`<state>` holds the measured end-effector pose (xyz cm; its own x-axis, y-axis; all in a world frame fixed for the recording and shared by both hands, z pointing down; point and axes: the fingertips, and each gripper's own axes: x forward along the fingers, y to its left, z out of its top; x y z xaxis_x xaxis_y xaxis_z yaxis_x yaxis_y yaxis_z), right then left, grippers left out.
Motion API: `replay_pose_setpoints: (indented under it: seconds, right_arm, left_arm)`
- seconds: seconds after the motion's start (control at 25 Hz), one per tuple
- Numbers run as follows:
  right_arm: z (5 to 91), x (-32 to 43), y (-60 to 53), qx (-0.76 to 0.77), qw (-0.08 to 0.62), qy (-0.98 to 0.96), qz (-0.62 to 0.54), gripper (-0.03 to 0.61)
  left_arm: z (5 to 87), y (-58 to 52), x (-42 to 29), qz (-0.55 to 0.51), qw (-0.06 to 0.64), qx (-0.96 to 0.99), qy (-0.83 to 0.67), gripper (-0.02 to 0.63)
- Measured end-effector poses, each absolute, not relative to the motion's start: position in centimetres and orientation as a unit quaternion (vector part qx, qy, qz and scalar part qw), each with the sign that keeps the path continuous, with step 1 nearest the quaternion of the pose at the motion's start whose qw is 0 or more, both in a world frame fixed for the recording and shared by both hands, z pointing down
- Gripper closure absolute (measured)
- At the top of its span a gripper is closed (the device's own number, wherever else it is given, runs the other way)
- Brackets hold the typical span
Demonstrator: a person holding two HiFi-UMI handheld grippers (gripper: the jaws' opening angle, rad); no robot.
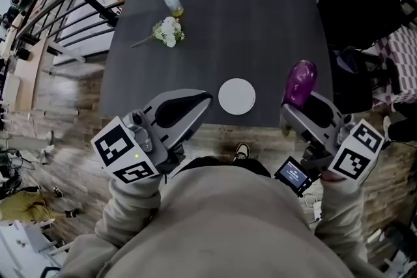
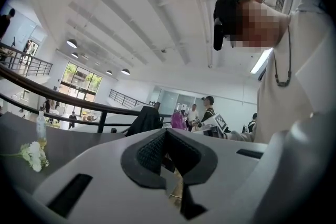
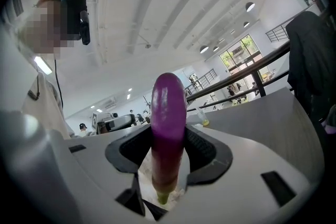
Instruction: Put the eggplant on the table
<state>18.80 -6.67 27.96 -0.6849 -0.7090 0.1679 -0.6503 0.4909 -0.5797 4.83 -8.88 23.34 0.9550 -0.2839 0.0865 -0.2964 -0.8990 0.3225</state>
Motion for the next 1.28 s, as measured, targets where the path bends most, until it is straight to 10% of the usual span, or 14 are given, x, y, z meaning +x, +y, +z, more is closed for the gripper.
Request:
replay_pose_setpoints:
  seconds: [1.28]
  right_arm:
    - [25.5, 15.5, -16.4, -0.499, 0.001, 0.819, -0.283, 0.371]
  left_arm:
    - [23.7, -19.0, 3.8, 0.005, 0.158, 0.987, 0.016, 0.609]
